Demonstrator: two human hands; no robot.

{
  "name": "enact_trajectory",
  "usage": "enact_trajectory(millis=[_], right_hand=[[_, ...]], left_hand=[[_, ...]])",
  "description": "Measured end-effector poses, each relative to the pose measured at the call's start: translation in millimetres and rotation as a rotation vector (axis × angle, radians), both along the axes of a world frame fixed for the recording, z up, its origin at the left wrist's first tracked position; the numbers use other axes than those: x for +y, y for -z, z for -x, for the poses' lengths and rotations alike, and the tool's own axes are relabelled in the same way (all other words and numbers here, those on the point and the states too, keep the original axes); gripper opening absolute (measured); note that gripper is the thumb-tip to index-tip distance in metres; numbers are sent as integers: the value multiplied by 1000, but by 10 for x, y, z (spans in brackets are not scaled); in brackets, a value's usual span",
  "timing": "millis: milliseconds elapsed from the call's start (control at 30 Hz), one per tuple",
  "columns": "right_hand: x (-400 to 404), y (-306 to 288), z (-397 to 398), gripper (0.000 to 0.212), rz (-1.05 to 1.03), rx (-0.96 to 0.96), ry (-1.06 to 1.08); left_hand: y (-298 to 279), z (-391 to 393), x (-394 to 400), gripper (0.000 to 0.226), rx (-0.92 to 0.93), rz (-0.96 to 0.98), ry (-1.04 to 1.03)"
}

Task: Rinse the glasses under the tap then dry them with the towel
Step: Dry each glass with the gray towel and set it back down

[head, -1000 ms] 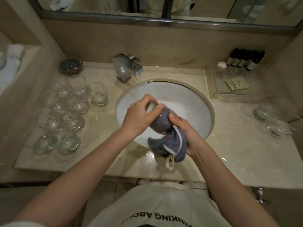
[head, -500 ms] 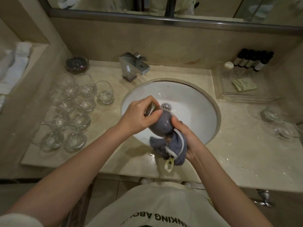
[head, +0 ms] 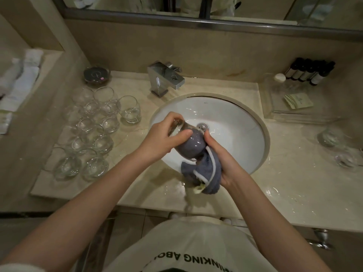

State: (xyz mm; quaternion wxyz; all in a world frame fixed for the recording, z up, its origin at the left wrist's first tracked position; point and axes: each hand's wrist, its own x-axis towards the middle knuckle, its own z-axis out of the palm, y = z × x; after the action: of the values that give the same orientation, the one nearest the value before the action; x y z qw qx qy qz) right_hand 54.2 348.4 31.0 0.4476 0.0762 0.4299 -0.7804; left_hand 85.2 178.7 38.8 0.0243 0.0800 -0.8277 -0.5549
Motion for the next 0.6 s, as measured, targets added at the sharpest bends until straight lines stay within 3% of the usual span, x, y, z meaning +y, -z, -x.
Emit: enact_trajectory(millis=[67,133,200,267,333,400,467,533,600], right_hand=[[-24,46,-29,48,5,2,-21],[-61,125,-51,46,-19,135,26],[-120,191,-65,40,-78,297,81],[-178,221,-68,37,-108,385,94],[-194,191,-47,40,-69,293,62],[-175,143,-45,53,26,-25,-30],[-142,186,-57,63,73,-200,-135],[-151,237,-78,63,108,-199,-130],[-169,243,-95,64,111,-103,-37]], left_hand=[[-52,-34,-57,40,14,126,91],[-62,-14,-84,31,-103,70,64],[-85,44,-76,47,-332,-156,-96],[-69,114,-77,58,-429,-136,-195],[-28,131,-95,49,-308,-47,-218],[-11,65,-118,53,-94,38,-153],[-2,-17,-146,57,121,203,-14],[19,-33,-212,55,228,313,81],[6,-24,-255,51,166,233,107]])
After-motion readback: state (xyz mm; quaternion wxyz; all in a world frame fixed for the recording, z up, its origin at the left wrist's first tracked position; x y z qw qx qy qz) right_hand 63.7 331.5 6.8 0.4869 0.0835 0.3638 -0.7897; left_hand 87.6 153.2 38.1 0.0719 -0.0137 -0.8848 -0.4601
